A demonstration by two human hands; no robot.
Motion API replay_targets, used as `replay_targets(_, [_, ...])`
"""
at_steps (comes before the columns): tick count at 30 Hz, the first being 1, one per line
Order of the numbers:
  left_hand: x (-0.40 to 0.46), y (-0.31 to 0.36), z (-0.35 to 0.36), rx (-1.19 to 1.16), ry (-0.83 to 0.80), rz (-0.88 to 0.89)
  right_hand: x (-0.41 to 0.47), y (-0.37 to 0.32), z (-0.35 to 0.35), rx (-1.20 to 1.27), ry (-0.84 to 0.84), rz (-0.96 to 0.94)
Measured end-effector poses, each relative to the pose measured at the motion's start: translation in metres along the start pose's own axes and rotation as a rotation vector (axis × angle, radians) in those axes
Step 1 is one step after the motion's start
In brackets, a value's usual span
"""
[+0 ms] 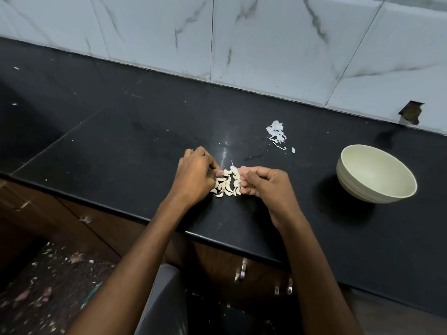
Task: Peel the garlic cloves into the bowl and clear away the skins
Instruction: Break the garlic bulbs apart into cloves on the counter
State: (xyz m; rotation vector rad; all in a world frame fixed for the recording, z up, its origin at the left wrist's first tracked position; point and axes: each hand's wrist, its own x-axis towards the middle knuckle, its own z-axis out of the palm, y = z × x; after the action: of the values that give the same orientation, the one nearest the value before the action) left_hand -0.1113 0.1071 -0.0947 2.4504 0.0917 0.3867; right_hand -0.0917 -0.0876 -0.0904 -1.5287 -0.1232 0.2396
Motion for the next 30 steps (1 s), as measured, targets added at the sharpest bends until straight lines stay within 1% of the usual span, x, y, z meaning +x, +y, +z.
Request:
replay_targets(2, [0.000, 0.002, -0.003, -0.111, 0.074, -0.040, 0.000, -0.001, -0.001, -0.050, 0.007, -0.032])
replay_targets(4, [0.002, 0.003, -0.008, -0.286, 0.147, -0.080, 0.000, -0.006, -0.004, -0.083, 0.049, -0.089])
replay_targets(5, [0.003, 0.005, -0.011, -0.392, 0.150, -0.086, 0.001, -0.009, -0.006, -0.079, 0.065, -0.117])
replay_targets(7, [0.005, 0.015, -0.016, -0.593, 0.100, -0.061, 0.003, -0.018, -0.010, -0.044, 0.062, -0.164])
replay_targets(10, [0.008, 0.032, -0.018, -0.780, 0.026, -0.040, 0.008, -0.030, -0.009, 0.002, -0.029, -0.193])
replay_targets(13, [0.016, 0.043, -0.012, -0.911, -0.032, -0.092, 0.012, -0.037, -0.005, 0.022, -0.074, -0.235])
replay_targets(17, [0.022, 0.051, -0.007, -1.116, -0.086, -0.201, 0.023, -0.039, -0.011, 0.005, -0.046, -0.236])
replay_targets(19, [0.021, 0.045, -0.007, -1.080, -0.056, -0.205, 0.036, -0.040, -0.022, -0.029, 0.036, -0.226])
replay_targets(20, [0.020, 0.038, -0.007, -0.986, -0.007, -0.181, 0.045, -0.040, -0.030, -0.064, 0.095, -0.237])
replay_targets(22, [0.015, 0.020, -0.006, -0.721, 0.091, -0.116, 0.067, -0.038, -0.047, -0.174, 0.243, -0.270])
replay_targets(23, [0.011, 0.012, -0.007, -0.614, 0.111, -0.090, 0.079, -0.035, -0.057, -0.255, 0.310, -0.283])
replay_targets(25, [0.002, 0.000, -0.009, -0.505, 0.103, -0.058, 0.099, -0.031, -0.071, -0.446, 0.375, -0.290])
replay_targets(27, [-0.009, -0.007, -0.013, -0.462, 0.071, -0.016, 0.112, -0.027, -0.078, -0.626, 0.395, -0.291])
replay_targets(30, [-0.025, -0.014, -0.017, -0.418, -0.028, 0.037, 0.116, -0.027, -0.082, -0.804, 0.477, -0.304])
